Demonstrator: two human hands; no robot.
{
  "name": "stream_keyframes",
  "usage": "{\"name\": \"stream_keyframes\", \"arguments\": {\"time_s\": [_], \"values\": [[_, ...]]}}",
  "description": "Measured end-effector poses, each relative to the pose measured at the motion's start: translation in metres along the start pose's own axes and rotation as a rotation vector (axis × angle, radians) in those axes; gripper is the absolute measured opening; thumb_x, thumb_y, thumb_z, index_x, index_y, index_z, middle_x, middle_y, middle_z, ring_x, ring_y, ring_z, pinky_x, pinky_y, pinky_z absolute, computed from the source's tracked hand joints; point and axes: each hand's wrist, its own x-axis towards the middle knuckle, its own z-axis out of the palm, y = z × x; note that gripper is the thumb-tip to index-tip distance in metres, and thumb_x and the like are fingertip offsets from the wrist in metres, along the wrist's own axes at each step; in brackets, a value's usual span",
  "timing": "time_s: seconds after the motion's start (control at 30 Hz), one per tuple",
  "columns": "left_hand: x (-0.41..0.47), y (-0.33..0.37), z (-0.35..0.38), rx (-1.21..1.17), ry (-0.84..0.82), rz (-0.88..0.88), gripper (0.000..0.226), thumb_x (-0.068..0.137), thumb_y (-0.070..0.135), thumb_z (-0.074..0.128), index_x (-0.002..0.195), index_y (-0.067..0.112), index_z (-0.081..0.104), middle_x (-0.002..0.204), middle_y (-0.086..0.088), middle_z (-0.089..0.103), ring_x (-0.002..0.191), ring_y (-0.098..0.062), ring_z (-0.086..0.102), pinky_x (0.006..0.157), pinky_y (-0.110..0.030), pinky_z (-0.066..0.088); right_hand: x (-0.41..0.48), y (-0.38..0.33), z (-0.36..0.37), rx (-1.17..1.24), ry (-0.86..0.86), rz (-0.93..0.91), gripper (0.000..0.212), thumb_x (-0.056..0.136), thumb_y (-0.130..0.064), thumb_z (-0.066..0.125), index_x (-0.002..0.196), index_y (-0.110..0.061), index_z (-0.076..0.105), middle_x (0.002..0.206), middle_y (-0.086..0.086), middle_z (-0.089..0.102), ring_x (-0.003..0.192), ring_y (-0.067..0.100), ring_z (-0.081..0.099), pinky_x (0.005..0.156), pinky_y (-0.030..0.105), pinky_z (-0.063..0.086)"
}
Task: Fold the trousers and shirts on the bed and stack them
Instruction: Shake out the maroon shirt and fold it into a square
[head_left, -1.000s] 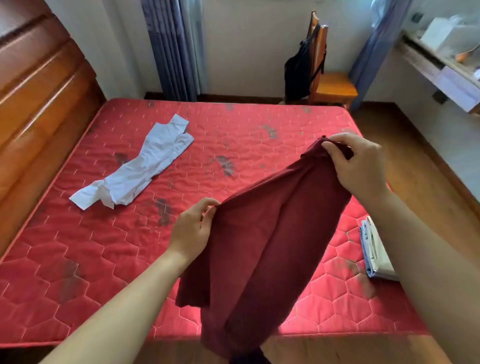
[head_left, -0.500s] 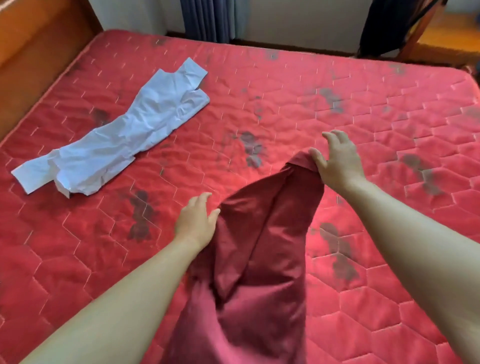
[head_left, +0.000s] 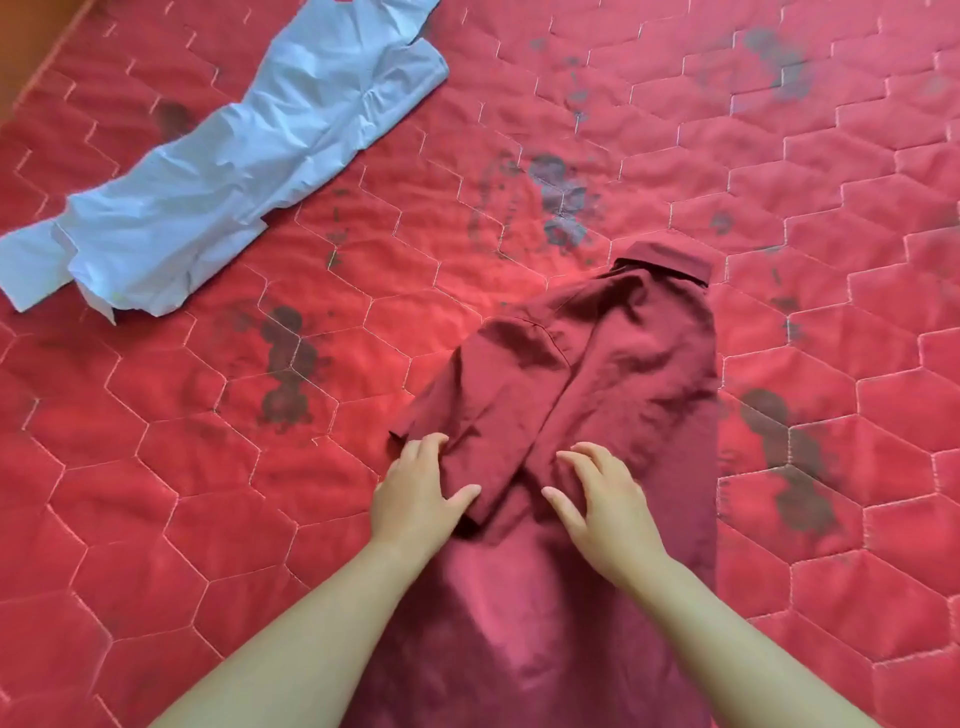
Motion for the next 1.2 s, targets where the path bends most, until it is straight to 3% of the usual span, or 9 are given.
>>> {"name": "stream_keyframes", "arguments": {"time_s": [0.17,0.3,0.47,0.63,0.73,0.83,0.97,1.07,1.2], "values": [[0.007,-0.007,0.007,-0.273,0.118,-0.02,0.037,0.083,0.022,0.066,0.118,0.025,0.053,0.108,0.001,0.064,0.101,-0.021,0.059,0.082,-0.029,0.042,-0.009,-0.008,0.008,0.07,0.073,0.061,0.044,0.086,-0.034,0.063,0.125,-0.014,0.055,0.134,0.003,0.049,0.129,0.02,0.041,0.104,0.041,0.036],[0.011,-0.009,-0.014,-0.463,0.151,0.223,0.02,0.085,0.016,0.065,0.1,0.029,0.062,0.091,0.017,0.063,0.083,-0.004,0.057,0.076,-0.016,0.042,-0.008,-0.024,0.004,0.092,0.143,0.075,0.044,0.084,-0.029,0.067,0.124,-0.013,0.056,0.132,0.004,0.05,0.126,0.022,0.043,0.104,0.041,0.036],[0.02,-0.004,-0.05,-0.661,-0.007,0.29,0.018,0.085,0.019,0.064,0.094,0.035,0.064,0.087,0.023,0.067,0.079,0.002,0.06,0.073,-0.009,0.044,0.006,-0.075,0.003,0.32,0.246,-0.022,0.055,0.078,-0.031,0.073,0.127,-0.016,0.052,0.127,-0.005,0.048,0.122,0.008,0.044,0.105,0.019,0.031],[0.031,-0.011,-0.074,-0.486,-0.089,0.408,0.022,0.082,0.019,0.068,0.099,0.033,0.063,0.084,0.027,0.063,0.075,0.003,0.058,0.072,-0.017,0.048,0.027,-0.104,0.009,0.368,0.271,0.032,0.051,0.08,-0.029,0.07,0.127,-0.024,0.054,0.126,-0.007,0.047,0.12,0.004,0.042,0.103,0.016,0.031],[0.042,-0.026,-0.084,-0.382,-0.082,0.427,0.025,0.08,0.023,0.069,0.102,0.032,0.061,0.081,0.022,0.061,0.072,0.003,0.057,0.068,-0.015,0.045,0.042,-0.099,0.012,0.196,0.177,0.077,0.022,0.08,-0.02,0.071,0.102,-0.023,0.07,0.112,-0.001,0.055,0.105,0.019,0.052,0.09,0.027,0.042],[0.056,-0.043,-0.082,-0.292,-0.11,0.326,0.021,0.085,0.033,0.062,0.106,0.034,0.057,0.083,0.017,0.062,0.073,0.0,0.058,0.07,-0.019,0.045,0.051,-0.094,0.015,0.14,0.166,0.119,0.007,0.081,-0.013,0.068,0.085,-0.018,0.068,0.097,-0.002,0.056,0.09,0.023,0.055,0.075,0.034,0.047],[0.08,-0.061,-0.063,-0.197,-0.069,0.131,0.021,0.091,0.025,0.056,0.112,0.021,0.058,0.106,0.001,0.058,0.097,-0.017,0.057,0.085,-0.03,0.042,0.049,-0.082,0.017,0.138,0.244,0.171,0.008,0.081,-0.01,0.067,0.085,-0.015,0.064,0.092,-0.003,0.055,0.087,0.023,0.058,0.075,0.031,0.045],[0.091,-0.058,-0.05,-0.259,-0.062,0.07,0.02,0.089,0.024,0.058,0.11,0.023,0.059,0.105,0.001,0.058,0.089,-0.016,0.059,0.081,-0.026,0.042,0.04,-0.079,0.019,0.171,0.254,0.19,0.016,0.078,-0.011,0.065,0.088,-0.023,0.064,0.093,-0.013,0.054,0.091,0.014,0.057,0.079,0.025,0.043],[0.093,-0.054,-0.039,-0.278,-0.104,0.083,0.022,0.084,0.028,0.065,0.105,0.029,0.06,0.086,0.011,0.063,0.069,-0.006,0.057,0.069,-0.019,0.04,0.053,-0.098,0.024,0.309,0.325,0.256,0.03,0.078,-0.03,0.066,0.107,-0.026,0.06,0.102,-0.013,0.06,0.095,0.011,0.058,0.086,0.034,0.048]]}}
